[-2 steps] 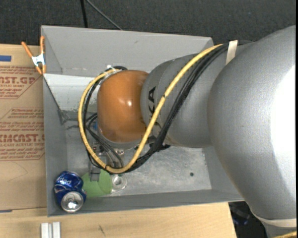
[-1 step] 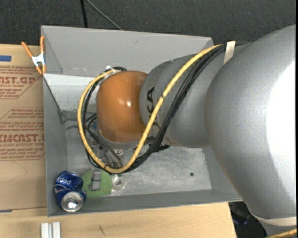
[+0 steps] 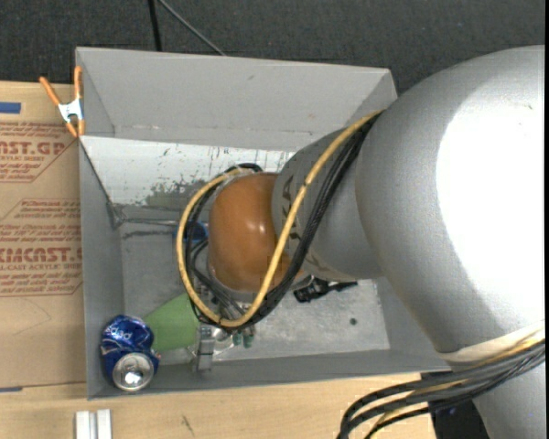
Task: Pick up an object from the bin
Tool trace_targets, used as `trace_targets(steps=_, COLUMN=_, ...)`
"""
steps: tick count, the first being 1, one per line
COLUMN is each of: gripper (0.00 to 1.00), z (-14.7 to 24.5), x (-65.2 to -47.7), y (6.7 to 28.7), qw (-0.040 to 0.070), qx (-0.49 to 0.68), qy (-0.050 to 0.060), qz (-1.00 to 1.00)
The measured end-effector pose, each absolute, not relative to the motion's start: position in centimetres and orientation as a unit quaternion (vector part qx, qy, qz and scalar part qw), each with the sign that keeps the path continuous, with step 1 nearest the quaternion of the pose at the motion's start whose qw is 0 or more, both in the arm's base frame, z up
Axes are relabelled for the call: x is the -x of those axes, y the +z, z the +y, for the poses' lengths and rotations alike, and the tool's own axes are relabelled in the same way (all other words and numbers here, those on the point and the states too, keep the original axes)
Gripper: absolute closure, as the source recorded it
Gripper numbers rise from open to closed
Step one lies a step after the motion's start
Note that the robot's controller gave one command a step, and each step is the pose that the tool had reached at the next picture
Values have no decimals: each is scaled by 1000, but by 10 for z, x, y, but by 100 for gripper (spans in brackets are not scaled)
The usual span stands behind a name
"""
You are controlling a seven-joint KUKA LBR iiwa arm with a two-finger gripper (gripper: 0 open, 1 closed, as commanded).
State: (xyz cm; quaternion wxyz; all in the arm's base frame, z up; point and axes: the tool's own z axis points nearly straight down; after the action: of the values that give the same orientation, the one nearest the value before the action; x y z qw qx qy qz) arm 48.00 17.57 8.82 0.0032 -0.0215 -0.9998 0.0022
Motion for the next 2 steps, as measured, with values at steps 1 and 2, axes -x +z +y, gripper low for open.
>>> trace_targets(steps=1, gripper=100, z=179, x=-481, y=93, qw=0, qx=20, qy=0, qz=-1000)
trace_targets(steps=2, gripper=100, z=194, x=-492, y=93, qw=1, qx=-1, qy=3, qz=-1000)
